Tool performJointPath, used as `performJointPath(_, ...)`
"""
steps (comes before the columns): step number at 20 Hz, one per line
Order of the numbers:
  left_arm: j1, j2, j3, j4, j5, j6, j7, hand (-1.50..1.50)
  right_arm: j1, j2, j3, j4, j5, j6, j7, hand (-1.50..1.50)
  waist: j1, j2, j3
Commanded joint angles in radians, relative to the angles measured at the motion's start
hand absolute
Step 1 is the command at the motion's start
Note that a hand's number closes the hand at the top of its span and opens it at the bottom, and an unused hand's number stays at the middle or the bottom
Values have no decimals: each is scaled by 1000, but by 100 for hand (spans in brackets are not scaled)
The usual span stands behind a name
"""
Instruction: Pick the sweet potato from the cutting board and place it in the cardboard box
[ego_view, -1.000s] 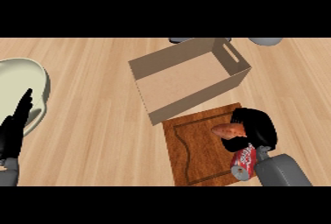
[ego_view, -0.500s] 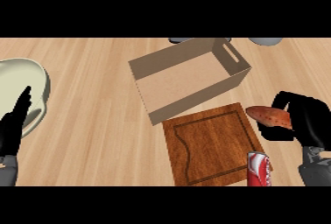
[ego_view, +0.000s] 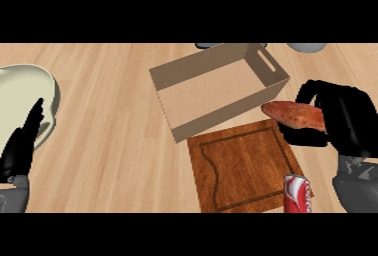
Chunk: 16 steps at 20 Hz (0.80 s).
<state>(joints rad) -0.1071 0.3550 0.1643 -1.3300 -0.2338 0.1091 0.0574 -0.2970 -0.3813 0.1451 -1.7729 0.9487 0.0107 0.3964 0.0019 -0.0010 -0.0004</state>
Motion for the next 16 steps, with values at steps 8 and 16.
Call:
performJointPath(8, -25, -1, 18, 9, 0, -13, 7, 0, -488, 171, -124, 383, -97, 11, 50, 150, 17, 5, 0)
performJointPath(16, -49, 17, 17, -9, 3, -51, 29, 0, -633, 296, -199, 807, -117, -204, -61, 150, 29, 11, 1)
